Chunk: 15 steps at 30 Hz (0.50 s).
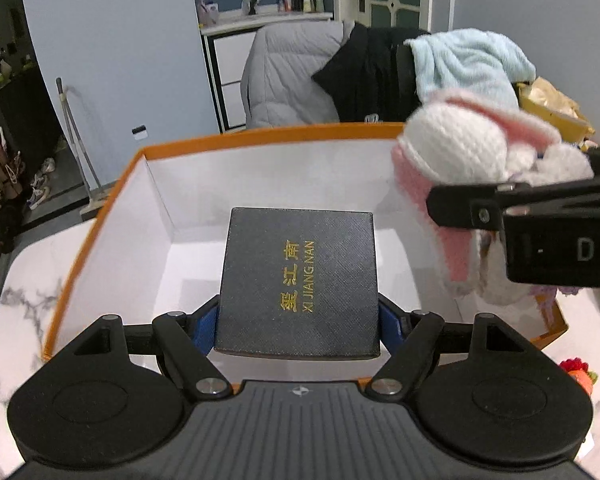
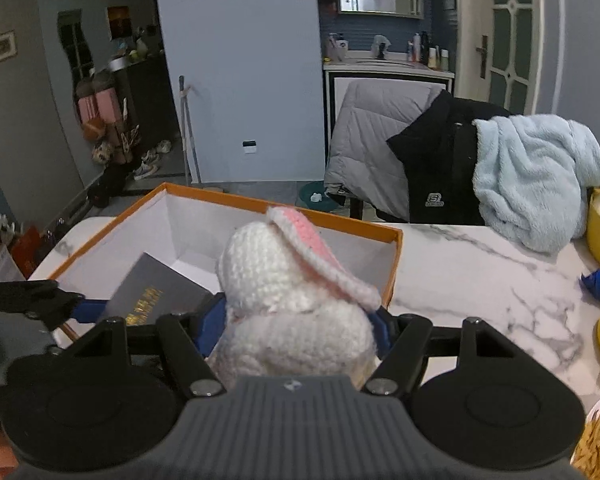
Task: Organize objects
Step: 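Carry both into the orange box and open both tools to release them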
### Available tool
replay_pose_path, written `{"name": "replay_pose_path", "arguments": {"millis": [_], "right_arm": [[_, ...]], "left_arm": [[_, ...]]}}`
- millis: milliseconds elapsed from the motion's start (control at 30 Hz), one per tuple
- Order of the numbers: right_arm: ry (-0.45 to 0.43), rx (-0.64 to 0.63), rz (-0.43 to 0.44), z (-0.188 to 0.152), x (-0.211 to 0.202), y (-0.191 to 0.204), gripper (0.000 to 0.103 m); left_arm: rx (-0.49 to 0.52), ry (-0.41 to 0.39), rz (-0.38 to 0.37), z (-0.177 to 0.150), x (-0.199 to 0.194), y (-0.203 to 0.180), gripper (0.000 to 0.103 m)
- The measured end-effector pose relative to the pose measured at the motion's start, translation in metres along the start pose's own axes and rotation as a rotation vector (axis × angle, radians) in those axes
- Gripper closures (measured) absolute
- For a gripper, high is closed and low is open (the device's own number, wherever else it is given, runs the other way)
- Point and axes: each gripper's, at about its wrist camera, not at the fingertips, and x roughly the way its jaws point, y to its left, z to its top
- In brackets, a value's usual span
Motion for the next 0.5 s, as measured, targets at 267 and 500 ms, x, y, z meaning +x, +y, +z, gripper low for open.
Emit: {"name": "replay_pose_path", "arguments": {"millis": [267, 500], "right_arm": [[0.06, 0.016, -0.012, -0.002, 0.018, 0.018, 0.032], [0.12, 0.049, -0.009, -0.016, 0.037, 0.012, 0.031]], "left_arm": [[-0.012, 0.036, 0.011, 0.003, 0.005, -0.001, 0.014], [-0.061, 0.082, 0.008, 0.001, 0.011, 0.007, 0.013]]}}
